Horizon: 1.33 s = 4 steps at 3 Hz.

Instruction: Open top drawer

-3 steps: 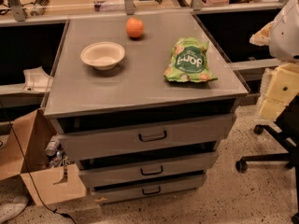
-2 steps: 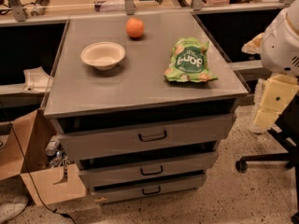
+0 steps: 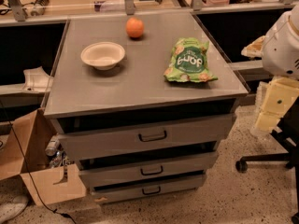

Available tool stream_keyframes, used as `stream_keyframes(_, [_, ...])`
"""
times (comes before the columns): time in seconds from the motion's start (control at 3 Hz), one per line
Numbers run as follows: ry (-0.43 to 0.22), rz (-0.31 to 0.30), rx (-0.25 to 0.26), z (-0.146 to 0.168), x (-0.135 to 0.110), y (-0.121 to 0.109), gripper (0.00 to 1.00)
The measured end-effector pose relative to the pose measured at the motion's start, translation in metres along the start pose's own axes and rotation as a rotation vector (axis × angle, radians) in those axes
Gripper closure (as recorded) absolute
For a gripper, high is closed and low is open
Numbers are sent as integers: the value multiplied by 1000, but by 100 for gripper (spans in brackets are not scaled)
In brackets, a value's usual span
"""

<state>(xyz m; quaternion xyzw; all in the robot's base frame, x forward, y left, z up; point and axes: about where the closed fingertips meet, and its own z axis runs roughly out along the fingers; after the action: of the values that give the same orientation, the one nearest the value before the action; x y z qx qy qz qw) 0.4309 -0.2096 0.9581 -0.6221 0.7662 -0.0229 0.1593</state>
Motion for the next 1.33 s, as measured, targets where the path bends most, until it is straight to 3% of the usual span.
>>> stream_keyframes(0.67, [-121, -24, -114, 42, -10, 52, 0])
stream_keyframes(1.0, [-123, -40, -180, 69, -15, 68, 0])
stream_keyframes(1.33, [-124, -36, -183, 73, -15, 71, 0])
